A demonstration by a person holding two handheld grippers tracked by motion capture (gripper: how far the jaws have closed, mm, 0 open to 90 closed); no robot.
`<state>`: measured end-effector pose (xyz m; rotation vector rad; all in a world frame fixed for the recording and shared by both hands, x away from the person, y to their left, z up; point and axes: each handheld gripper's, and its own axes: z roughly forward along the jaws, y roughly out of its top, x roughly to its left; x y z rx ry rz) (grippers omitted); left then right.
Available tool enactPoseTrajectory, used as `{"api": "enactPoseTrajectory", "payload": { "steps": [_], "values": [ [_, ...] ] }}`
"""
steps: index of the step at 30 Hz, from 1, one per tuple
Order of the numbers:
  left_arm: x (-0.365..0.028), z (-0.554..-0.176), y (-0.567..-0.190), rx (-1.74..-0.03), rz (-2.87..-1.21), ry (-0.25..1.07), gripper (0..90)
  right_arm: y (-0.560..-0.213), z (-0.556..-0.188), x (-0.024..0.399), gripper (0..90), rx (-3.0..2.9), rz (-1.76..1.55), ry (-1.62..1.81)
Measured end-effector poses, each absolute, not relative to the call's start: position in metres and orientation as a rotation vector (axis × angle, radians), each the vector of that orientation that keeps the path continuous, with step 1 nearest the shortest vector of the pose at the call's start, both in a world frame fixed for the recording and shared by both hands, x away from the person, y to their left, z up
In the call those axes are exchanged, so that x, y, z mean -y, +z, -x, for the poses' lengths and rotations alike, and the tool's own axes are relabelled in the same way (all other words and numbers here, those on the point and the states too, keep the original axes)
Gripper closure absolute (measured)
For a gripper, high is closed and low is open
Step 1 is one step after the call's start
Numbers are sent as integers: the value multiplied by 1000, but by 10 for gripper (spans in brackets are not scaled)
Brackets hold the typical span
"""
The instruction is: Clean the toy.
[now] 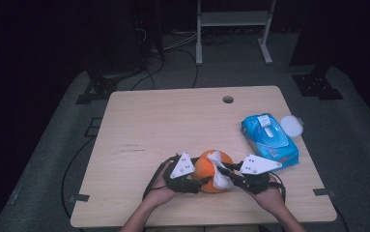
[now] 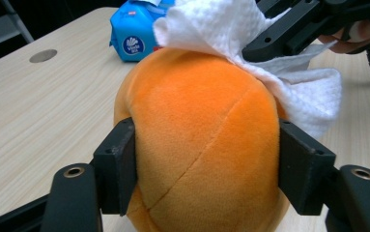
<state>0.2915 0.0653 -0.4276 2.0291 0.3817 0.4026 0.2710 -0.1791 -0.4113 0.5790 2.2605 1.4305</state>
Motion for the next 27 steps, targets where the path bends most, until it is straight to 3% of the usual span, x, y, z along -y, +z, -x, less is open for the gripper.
{"api": "enactPoseTrajectory", "payload": {
  "steps": [2, 5, 7, 9, 13, 18, 21, 24, 27],
  "values": [
    [-65, -293, -429, -386, -2039, 386, 274, -408, -269, 175, 809, -2263, -559, 1452],
    [-71, -300, -432, -451, -2032, 338, 126, -411, -270, 173, 811, -2284, -535, 1410],
    [-74, -306, -436, -511, -2014, 291, 104, -416, -272, 176, 811, -2300, -551, 1358],
    [-74, -308, -438, -518, -2002, 262, 122, -421, -275, 181, 811, -2313, -575, 1363],
    [-68, -299, -436, -459, -1994, 356, 306, -417, -274, 180, 810, -2283, -583, 1384],
    [-62, -290, -431, -367, -2037, 338, 305, -408, -270, 172, 811, -2280, -510, 1418],
    [-68, -294, -432, -358, -2013, 293, 251, -414, -270, 181, 812, -2301, -517, 1396],
    [-69, -303, -436, -418, -2014, 259, 116, -418, -274, 190, 813, -2300, -560, 1387],
    [-69, -314, -445, -495, -2025, 124, 56, -419, -277, 197, 813, -2301, -588, 1425]
  ]
}}
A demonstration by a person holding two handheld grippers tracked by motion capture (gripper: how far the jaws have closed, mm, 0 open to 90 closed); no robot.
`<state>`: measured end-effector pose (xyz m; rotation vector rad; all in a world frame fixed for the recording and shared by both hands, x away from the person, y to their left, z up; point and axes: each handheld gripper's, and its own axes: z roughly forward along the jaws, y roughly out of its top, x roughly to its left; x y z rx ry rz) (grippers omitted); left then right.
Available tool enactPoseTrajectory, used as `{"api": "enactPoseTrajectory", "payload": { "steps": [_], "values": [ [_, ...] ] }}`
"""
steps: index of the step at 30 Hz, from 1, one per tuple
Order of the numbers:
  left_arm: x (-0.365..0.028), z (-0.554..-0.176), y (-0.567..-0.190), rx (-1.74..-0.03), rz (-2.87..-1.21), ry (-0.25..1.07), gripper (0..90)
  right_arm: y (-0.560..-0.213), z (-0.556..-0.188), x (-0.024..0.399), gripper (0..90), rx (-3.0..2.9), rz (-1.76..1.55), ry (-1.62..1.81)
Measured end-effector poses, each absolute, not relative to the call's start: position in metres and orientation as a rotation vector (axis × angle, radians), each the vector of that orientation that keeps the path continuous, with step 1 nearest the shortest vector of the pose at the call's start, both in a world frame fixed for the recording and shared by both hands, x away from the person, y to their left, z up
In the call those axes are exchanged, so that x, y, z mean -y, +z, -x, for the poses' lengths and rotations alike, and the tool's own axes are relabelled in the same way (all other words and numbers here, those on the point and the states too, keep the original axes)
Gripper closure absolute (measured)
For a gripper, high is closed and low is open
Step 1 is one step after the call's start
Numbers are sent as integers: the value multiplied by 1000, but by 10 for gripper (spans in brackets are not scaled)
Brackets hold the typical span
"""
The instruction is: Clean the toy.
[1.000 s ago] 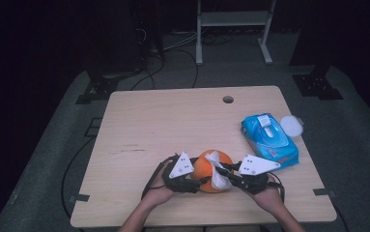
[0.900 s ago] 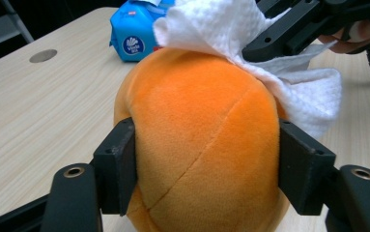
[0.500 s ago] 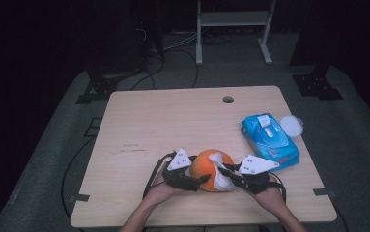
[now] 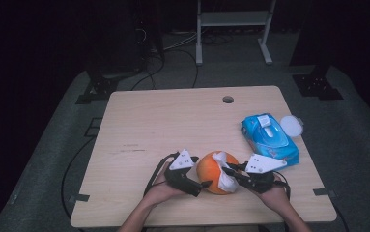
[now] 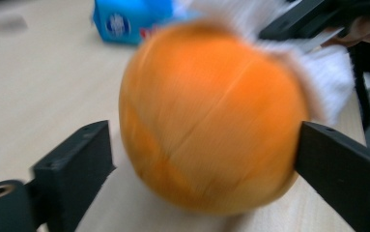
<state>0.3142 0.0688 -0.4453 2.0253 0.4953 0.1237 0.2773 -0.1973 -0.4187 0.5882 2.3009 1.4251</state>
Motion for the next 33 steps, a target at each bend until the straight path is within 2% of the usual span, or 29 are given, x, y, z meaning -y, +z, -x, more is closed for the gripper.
{"api": "enactPoseTrajectory", "payload": {
  "steps": [1, 3, 5, 8, 12, 19, 27, 33],
  "values": [
    [-68, -316, -447, -494, -2015, 93, 61, -419, -277, 198, 813, -2303, -585, 1429],
    [-69, -315, -448, -487, -1983, 89, 149, -419, -277, 197, 813, -2301, -586, 1428],
    [-69, -310, -444, -469, -1962, 143, 299, -416, -277, 197, 813, -2282, -596, 1425],
    [-64, -300, -432, -392, -1973, 239, 362, -403, -272, 194, 814, -2238, -569, 1478],
    [-59, -288, -420, -306, -2027, 357, 378, -391, -264, 180, 814, -2232, -490, 1516],
    [-61, -289, -419, -327, -2004, 340, 385, -399, -273, 204, 814, -2218, -569, 1393],
    [-52, -281, -420, -300, -2046, 404, 374, -392, -258, 173, 814, -2255, -422, 1431],
    [-54, -286, -424, -321, -2016, 363, 360, -394, -268, 197, 814, -2216, -517, 1356]
  ]
}}
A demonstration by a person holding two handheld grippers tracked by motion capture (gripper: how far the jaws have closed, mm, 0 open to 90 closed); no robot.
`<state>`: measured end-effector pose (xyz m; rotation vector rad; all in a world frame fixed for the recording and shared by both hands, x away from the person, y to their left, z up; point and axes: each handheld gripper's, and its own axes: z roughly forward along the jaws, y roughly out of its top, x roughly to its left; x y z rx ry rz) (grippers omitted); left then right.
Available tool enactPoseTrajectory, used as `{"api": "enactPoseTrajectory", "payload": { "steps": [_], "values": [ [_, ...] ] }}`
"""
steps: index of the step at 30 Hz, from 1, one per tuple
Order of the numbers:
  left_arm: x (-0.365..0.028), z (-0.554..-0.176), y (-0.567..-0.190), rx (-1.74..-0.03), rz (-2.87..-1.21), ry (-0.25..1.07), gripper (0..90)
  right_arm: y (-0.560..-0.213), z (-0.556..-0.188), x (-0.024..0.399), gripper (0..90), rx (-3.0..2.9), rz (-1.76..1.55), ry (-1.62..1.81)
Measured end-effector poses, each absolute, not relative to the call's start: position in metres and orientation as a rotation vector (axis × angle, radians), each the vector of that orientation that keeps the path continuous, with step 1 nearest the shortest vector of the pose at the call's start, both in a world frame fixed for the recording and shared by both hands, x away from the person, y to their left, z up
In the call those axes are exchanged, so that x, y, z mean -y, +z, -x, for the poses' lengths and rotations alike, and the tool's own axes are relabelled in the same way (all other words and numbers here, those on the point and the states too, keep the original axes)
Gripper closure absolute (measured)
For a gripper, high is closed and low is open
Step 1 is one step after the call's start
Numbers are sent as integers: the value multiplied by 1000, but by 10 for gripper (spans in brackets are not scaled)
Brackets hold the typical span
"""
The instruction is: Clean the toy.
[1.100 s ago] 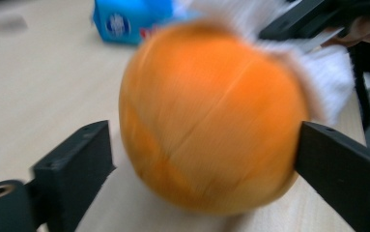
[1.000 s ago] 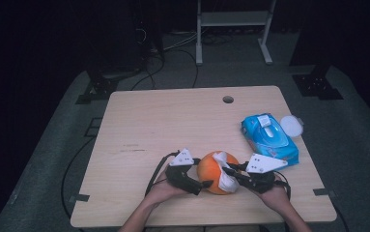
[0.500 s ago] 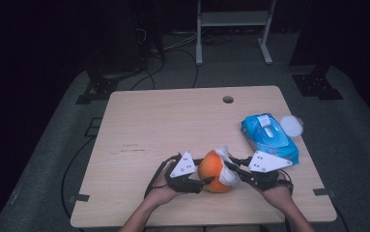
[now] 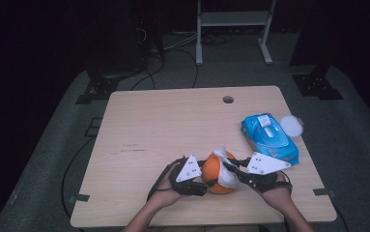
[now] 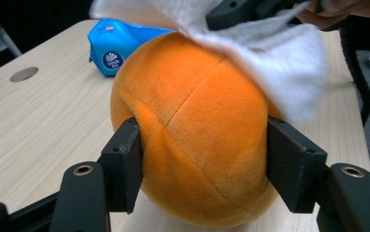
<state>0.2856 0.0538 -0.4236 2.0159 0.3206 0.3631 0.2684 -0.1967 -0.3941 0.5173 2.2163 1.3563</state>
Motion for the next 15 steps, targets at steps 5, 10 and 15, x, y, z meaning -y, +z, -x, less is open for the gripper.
{"api": "enactPoseTrajectory", "payload": {
  "steps": [5, 10, 15],
  "values": [
    [-49, -287, -424, -365, -2001, 351, 273, -394, -262, 187, 814, -2245, -474, 1394],
    [-48, -283, -427, -331, -2004, 395, 356, -394, -262, 176, 814, -2280, -415, 1397],
    [-50, -284, -427, -324, -2004, 384, 349, -393, -271, 200, 814, -2211, -527, 1334]
  ]
}}
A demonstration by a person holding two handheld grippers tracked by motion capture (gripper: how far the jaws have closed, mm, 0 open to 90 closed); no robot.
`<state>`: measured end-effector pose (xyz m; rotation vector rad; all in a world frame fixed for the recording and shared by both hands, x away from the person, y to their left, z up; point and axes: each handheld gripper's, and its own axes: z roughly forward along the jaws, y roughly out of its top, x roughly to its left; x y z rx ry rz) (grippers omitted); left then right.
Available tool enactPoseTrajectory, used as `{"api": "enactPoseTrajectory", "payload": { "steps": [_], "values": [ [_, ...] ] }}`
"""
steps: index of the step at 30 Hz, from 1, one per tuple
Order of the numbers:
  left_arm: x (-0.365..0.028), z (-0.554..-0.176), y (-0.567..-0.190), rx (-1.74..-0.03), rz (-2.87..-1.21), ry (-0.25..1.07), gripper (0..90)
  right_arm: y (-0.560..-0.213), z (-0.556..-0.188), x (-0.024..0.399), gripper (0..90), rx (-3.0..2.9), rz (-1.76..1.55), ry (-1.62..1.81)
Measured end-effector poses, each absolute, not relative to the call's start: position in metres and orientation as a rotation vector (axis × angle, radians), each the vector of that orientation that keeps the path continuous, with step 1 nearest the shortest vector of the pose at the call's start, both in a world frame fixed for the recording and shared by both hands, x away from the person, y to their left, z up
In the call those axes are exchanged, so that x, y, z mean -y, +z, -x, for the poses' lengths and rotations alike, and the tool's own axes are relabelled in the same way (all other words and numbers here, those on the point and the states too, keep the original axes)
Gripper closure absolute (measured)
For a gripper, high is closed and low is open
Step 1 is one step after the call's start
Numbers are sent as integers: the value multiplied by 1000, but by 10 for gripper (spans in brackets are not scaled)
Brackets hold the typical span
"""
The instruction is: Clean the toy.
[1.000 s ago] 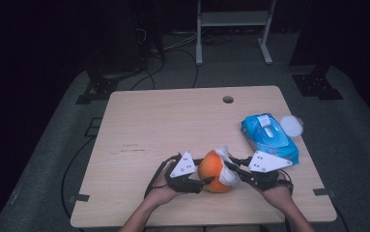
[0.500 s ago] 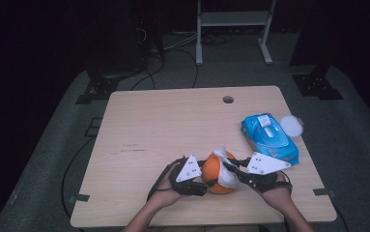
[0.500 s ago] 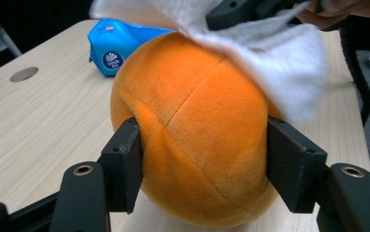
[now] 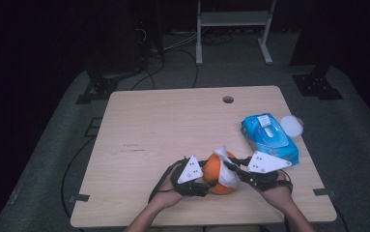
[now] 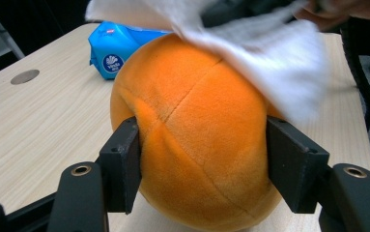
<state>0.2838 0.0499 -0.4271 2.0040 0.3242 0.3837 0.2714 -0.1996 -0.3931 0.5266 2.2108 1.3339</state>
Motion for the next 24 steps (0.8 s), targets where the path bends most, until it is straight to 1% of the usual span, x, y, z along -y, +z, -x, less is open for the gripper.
{"api": "enactPoseTrajectory", "payload": {
  "steps": [1, 2, 4, 8, 10, 12, 16, 18, 19, 20, 21, 22, 23, 24],
  "values": [
    [-50, -286, -426, -348, -1998, 359, 321, -394, -272, 202, 814, -2204, -534, 1308],
    [-50, -287, -425, -370, -1983, 335, 274, -397, -273, 206, 814, -2204, -549, 1293],
    [-48, -288, -426, -375, -1978, 337, 270, -399, -271, 207, 815, -2204, -549, 1305],
    [-47, -286, -427, -382, -1981, 363, 301, -397, -263, 196, 816, -2229, -470, 1354],
    [-46, -284, -427, -345, -1989, 384, 331, -396, -262, 190, 815, -2256, -449, 1421],
    [-46, -281, -428, -320, -2000, 413, 353, -395, -262, 187, 816, -2264, -426, 1414],
    [-51, -282, -429, -288, -2004, 401, 357, -394, -271, 205, 815, -2212, -527, 1356],
    [-52, -285, -428, -303, -2001, 363, 321, -398, -275, 213, 816, -2210, -567, 1314],
    [-52, -287, -427, -325, -1995, 315, 272, -401, -276, 215, 816, -2227, -577, 1317],
    [-53, -291, -424, -369, -1972, 231, 218, -404, -275, 215, 816, -2239, -573, 1326],
    [-54, -294, -423, -400, -1959, 180, 164, -405, -274, 213, 817, -2259, -555, 1334],
    [-54, -296, -422, -439, -1947, 143, 141, -405, -272, 212, 817, -2275, -536, 1341],
    [-54, -297, -423, -461, -1944, 143, 140, -404, -270, 209, 817, -2292, -513, 1353],
    [-55, -297, -424, -470, -1951, 152, 166, -403, -267, 206, 817, -2305, -489, 1367]
  ]
}}
